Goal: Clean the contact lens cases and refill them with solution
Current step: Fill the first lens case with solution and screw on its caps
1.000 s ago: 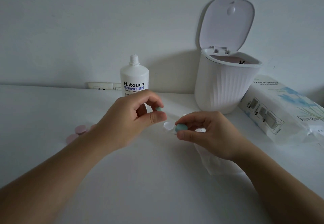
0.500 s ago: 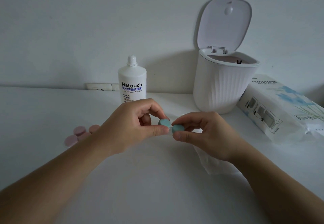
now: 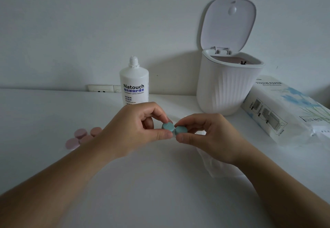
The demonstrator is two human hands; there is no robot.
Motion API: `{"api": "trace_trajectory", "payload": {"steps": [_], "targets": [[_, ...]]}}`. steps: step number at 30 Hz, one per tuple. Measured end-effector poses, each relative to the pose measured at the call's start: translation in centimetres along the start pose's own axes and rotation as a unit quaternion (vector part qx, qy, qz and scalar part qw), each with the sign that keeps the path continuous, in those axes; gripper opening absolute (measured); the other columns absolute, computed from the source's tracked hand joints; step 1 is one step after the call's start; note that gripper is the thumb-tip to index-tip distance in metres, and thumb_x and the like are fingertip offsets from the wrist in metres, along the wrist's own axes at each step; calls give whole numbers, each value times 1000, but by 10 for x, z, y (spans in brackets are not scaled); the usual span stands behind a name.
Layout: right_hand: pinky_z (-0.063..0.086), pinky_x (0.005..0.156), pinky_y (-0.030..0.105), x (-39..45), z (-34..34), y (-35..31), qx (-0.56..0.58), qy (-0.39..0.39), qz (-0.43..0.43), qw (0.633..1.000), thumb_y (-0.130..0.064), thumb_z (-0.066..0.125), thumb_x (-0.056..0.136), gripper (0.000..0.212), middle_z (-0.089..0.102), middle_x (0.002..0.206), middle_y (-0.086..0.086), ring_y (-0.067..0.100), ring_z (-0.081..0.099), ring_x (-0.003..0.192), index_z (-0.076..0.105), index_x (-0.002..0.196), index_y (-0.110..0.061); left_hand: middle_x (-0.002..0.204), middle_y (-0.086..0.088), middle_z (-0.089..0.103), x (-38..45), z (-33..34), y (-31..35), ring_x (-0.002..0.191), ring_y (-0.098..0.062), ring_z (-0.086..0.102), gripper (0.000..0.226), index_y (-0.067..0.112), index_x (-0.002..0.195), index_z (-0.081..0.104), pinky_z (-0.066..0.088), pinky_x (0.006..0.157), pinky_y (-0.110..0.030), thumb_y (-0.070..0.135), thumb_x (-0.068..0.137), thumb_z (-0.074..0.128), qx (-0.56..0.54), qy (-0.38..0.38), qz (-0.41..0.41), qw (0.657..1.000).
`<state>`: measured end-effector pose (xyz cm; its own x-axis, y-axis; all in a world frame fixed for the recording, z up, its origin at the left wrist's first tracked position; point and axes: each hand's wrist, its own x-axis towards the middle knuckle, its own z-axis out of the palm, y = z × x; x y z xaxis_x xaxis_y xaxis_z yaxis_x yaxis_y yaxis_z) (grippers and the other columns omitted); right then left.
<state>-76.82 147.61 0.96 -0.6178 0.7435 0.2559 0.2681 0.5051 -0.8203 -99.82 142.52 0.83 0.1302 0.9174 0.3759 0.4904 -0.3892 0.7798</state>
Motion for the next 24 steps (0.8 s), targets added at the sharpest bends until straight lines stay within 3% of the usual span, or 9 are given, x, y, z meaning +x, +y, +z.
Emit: {"api": "trace_trajectory", "payload": {"steps": [5,10,13,17,21,24], "targets": [[52,76,10,0,0,-1,1,2,0,1000,-22,83,81,19,78,90,-14,2,72,81,76,97,-31,63,-6,63,0,0,0,52,-12,50,23,32,89,70,41,52,-19,31,75,88,1,-13,-5,1000],[55,78,15,1,0,1,4,4,-1,1000,-22,83,81,20,78,91,-10,7,73,83,78,100,-24,97,0,76,0,0,-1,58,-17,63,19,36,88,67,53,58,-33,32,77,81,-34,-38,-3,999],[57,81,19,1,-1,2,0,5,-2,1000,-22,83,81,20,78,91,-8,8,74,84,78,101,-25,98,-1,76,0,1,-1,62,-17,68,17,40,90,66,56,63,-39,33,79,76,-30,-48,-1,998],[56,80,17,1,-1,2,4,5,-2,1000,-24,83,81,19,78,92,-10,6,73,84,77,98,-30,105,12,75,-1,1,1,66,-20,69,22,36,98,65,57,69,-39,26,81,74,-34,-61,6,998],[55,80,16,1,-1,3,8,10,-1,1000,-26,83,81,18,78,91,-11,7,73,83,77,98,-29,92,19,70,-1,2,2,60,-12,59,37,39,106,66,50,63,-20,39,73,82,9,-29,5,1000],[55,80,16,1,-1,3,2,3,0,1000,-28,82,81,18,78,91,-11,6,73,83,77,98,-30,91,17,66,0,2,2,57,-19,49,39,38,105,67,42,58,-14,24,75,88,34,-6,11,999]]}}
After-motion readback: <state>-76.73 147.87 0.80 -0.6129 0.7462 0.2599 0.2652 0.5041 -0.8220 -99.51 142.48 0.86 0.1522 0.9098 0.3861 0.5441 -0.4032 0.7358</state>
